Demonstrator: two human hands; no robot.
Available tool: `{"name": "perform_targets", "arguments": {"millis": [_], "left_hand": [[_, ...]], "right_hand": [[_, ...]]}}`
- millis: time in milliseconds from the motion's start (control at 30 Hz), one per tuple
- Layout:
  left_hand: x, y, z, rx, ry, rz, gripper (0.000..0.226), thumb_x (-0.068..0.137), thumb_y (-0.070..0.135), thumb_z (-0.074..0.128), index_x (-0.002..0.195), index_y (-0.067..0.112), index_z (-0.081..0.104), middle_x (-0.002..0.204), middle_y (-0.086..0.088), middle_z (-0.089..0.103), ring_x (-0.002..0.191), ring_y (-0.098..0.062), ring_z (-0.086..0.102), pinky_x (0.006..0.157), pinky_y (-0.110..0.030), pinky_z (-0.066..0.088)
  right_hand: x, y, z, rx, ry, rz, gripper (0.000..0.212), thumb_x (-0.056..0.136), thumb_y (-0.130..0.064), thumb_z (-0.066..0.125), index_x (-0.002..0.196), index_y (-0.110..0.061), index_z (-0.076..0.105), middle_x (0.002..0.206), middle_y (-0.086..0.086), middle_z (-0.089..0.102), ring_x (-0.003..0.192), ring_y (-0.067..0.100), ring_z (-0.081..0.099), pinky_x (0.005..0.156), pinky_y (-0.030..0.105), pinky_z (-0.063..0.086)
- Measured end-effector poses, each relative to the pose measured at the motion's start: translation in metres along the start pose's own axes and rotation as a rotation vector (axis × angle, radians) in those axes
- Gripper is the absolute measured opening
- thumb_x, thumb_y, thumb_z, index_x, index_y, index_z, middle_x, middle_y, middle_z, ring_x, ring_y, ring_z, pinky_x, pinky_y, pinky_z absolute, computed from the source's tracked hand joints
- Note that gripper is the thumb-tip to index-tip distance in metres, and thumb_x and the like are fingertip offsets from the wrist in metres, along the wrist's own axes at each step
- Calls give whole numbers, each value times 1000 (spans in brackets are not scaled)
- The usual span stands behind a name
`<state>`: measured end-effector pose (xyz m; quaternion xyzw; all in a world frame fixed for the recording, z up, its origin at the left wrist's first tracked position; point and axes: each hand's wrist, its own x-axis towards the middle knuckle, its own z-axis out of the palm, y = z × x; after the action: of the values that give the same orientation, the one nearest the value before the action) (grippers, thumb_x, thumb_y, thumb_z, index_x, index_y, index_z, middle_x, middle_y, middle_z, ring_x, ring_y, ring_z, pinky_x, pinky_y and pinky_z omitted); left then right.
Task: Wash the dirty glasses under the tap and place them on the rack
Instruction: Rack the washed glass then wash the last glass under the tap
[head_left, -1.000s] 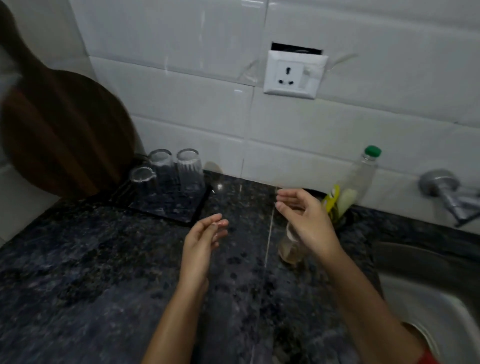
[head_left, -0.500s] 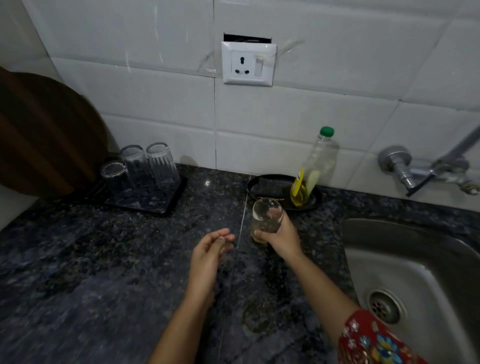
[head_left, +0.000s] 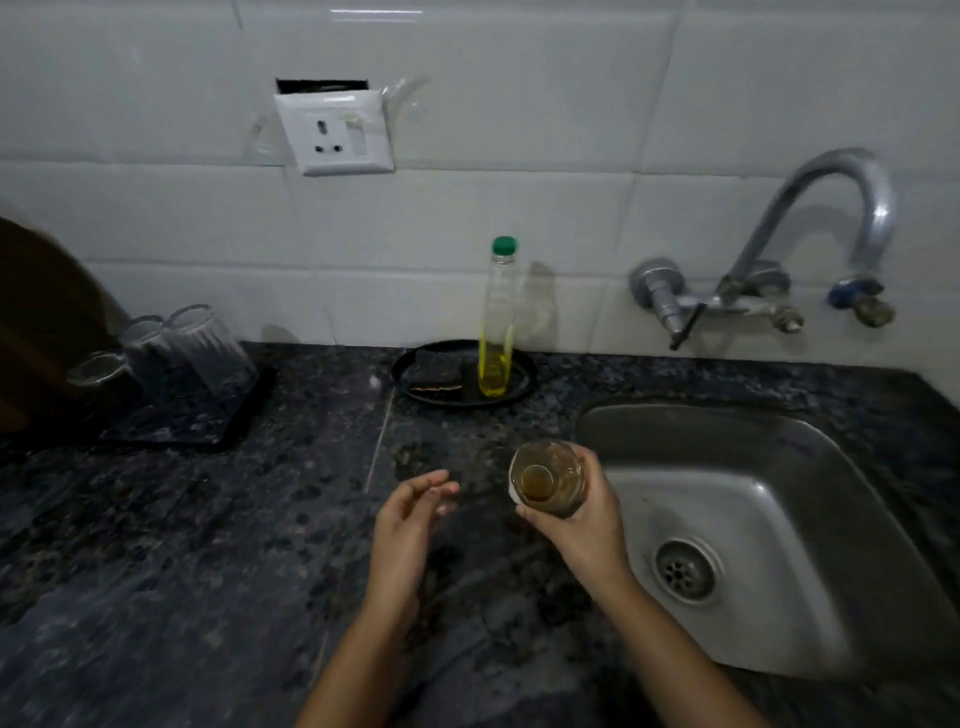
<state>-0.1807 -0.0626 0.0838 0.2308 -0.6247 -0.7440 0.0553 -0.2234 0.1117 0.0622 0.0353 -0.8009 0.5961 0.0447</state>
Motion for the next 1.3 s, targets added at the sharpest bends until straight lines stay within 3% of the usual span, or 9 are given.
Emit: {"name": "perform_targets", "arguments": {"millis": [300,400,533,667,800,900,1000,1100,1300], "left_hand": [[-37,-16,168,131,-118,70,15,97,10,54,105,16,66,103,-5,72,93,-16,67,76,-21,50],[-34,-10,221,231,-134,181,21,97,5,53,113,16,62,114,-3,67,102,-15,61,93,-33,48],[-15,18,280,310,-88,281,37,98,11,53,134,7,50,128,-5,58,115,-16,56,108,-37,42],[-2,53,329,510,-62,358,26,102,32,43,120,16,51,85,6,56,74,-10,52,72,-33,44],[19,77,351,748,28,331,60,102,48,30,130,-2,51,127,-18,58,115,-33,55,95,-40,40],[38,79,349,943,25,273,68,102,50,24,124,-5,55,124,-24,59,113,-39,56,91,-40,42],[53,71,342,1010,35,260,71,102,52,20,116,-6,58,114,-26,63,104,-39,59,82,-40,43],[62,63,339,1059,40,291,51,106,35,26,126,-3,54,108,-24,60,97,-37,58,76,-39,42],[81,55,339,776,95,226,45,106,24,23,121,-3,56,109,-26,65,100,-39,63,87,-40,50]], "right_hand": [[9,52,-162,297,56,272,43,67,-15,85,105,-19,64,100,0,70,94,14,67,80,30,56],[17,64,-206,344,18,308,36,70,-22,82,103,-19,67,99,-1,72,95,18,68,76,28,55],[29,71,-244,322,-5,348,53,66,-36,83,113,-18,64,107,1,69,97,16,67,82,32,55],[39,65,-268,290,-24,342,45,70,-30,82,107,-18,59,100,-7,65,92,10,63,70,20,49],[46,63,-277,297,-23,318,54,70,-24,83,115,-20,54,104,-7,60,91,5,59,53,7,46],[53,66,-278,263,-23,300,56,66,-27,86,112,-21,55,109,-4,62,98,10,60,64,13,50],[59,69,-276,213,-26,287,54,61,-30,88,106,-25,57,108,-3,65,101,13,62,86,32,54],[61,67,-274,204,-31,267,48,63,-27,87,101,-27,57,102,-5,66,97,12,63,88,33,53],[68,61,-266,206,-49,266,48,65,-27,85,105,-25,58,103,-7,65,97,10,62,90,34,53]]}}
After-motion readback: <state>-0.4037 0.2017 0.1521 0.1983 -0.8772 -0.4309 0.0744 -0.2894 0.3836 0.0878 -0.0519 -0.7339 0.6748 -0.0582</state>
